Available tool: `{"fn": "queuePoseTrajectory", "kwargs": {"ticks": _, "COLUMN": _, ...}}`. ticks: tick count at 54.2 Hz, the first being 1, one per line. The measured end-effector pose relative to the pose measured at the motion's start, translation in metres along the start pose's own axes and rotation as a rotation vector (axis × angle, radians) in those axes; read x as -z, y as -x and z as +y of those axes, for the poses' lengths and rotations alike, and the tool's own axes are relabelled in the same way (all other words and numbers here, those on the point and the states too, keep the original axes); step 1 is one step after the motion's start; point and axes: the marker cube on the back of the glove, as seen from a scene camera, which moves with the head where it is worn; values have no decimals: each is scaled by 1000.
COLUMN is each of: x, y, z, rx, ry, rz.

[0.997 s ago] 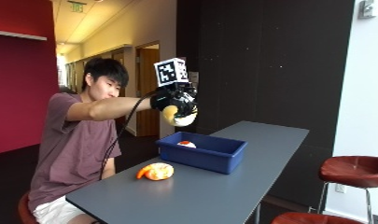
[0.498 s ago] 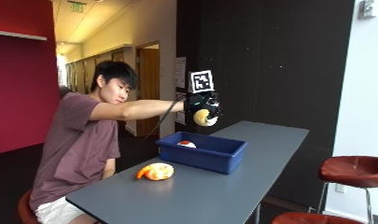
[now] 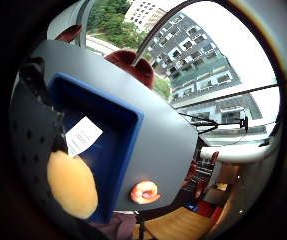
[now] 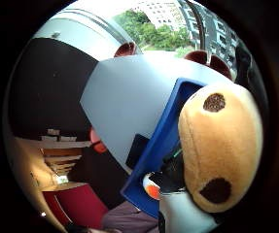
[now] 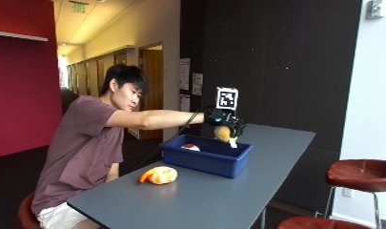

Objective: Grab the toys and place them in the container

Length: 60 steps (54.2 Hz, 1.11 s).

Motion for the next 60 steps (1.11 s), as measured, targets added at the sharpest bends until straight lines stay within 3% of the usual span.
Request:
{"fn": "queuePoseTrajectory", "kwargs": {"ticks": 6, "x": -10, "y": 1, "z": -3, "rx": -26, "ry": 171, "rz": -89}}
{"fn": "queuePoseTrajectory", "kwargs": {"ticks": 10, "x": -13, "y": -4, "z": -7, "rx": -142, "ry": 150, "rz": -52}}
{"fn": "queuePoseTrajectory", "kwargs": {"ticks": 15, "x": -9, "y": 1, "z": -1, "rx": -4, "ry": 126, "rz": -98}}
{"fn": "queuePoseTrajectory", "kwargs": {"ticks": 21, "x": -2, "y": -6, "z": 6, "rx": -105, "ry": 119, "rz": -28}}
{"fn": "queuePoseTrajectory", "kwargs": {"ticks": 29, "x": 15, "y": -21, "z": 31, "rx": -44, "ry": 91, "rz": -42}}
{"fn": "queuePoseTrajectory", "kwargs": {"ticks": 36, "x": 39, "y": -55, "z": 69, "rx": -98, "ry": 60, "rz": -45}}
{"fn": "queuePoseTrajectory", "kwargs": {"ticks": 41, "x": 55, "y": -82, "z": 107, "rx": -13, "ry": 40, "rz": -39}}
{"fn": "queuePoseTrajectory", "kwargs": {"ticks": 52, "x": 58, "y": -134, "z": 180, "rx": -242, "ry": 51, "rz": -43}}
{"fn": "queuePoseTrajectory", "kwargs": {"ticks": 60, "x": 20, "y": -167, "z": 223, "rx": -277, "ry": 112, "rz": -23}}
